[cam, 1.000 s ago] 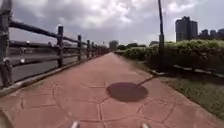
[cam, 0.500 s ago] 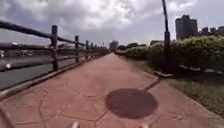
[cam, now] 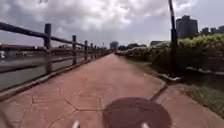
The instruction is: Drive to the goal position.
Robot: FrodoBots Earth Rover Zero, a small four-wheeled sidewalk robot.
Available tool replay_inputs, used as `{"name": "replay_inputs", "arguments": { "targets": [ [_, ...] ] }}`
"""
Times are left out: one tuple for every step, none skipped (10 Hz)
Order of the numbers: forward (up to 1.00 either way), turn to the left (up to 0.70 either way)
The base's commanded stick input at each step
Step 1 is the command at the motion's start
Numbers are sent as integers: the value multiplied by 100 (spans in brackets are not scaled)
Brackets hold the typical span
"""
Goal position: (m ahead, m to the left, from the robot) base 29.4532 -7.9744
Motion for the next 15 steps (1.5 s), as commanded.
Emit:
{"name": "replay_inputs", "arguments": {
  "targets": [
    [70, 0],
    [70, 0],
    [70, 0],
    [70, 0],
    [70, 0],
    [70, 0],
    [70, 0],
    [70, 0],
    [70, 0],
    [70, 0],
    [70, 0],
    [70, 0],
    [70, 0],
    [70, 0],
    [70, 0]
  ]
}}
